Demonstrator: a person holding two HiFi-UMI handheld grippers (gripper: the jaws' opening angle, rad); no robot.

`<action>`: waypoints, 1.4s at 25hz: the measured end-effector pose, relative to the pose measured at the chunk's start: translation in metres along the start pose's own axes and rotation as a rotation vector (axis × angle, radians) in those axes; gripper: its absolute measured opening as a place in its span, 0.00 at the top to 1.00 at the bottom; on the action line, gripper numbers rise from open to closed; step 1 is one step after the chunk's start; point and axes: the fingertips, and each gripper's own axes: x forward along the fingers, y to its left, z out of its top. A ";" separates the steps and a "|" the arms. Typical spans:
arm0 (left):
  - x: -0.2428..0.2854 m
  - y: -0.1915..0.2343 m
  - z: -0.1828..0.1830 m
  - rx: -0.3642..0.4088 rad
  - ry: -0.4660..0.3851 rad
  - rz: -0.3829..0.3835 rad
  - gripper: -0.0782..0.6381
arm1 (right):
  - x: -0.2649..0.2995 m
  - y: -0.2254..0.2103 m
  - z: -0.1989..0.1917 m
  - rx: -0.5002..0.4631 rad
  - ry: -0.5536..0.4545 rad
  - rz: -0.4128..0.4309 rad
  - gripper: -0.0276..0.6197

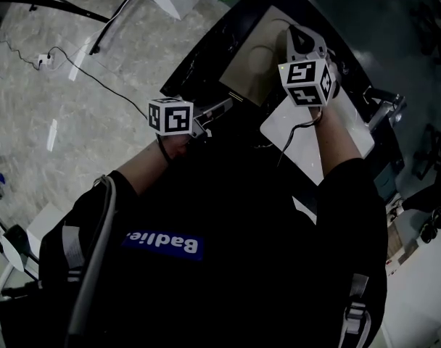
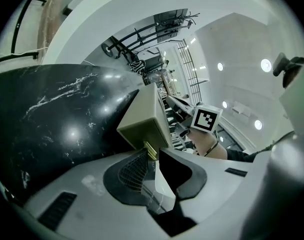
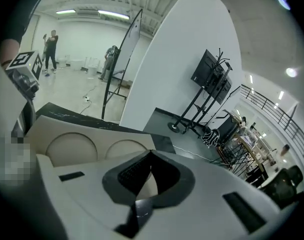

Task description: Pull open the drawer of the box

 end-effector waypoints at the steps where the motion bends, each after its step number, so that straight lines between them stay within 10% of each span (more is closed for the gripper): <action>1: 0.000 -0.001 0.000 0.007 0.003 -0.003 0.82 | 0.002 0.000 0.002 -0.008 -0.001 0.001 0.96; 35: -0.001 0.009 -0.001 -0.156 -0.041 0.039 0.82 | 0.011 0.003 -0.010 -0.101 0.034 -0.018 0.96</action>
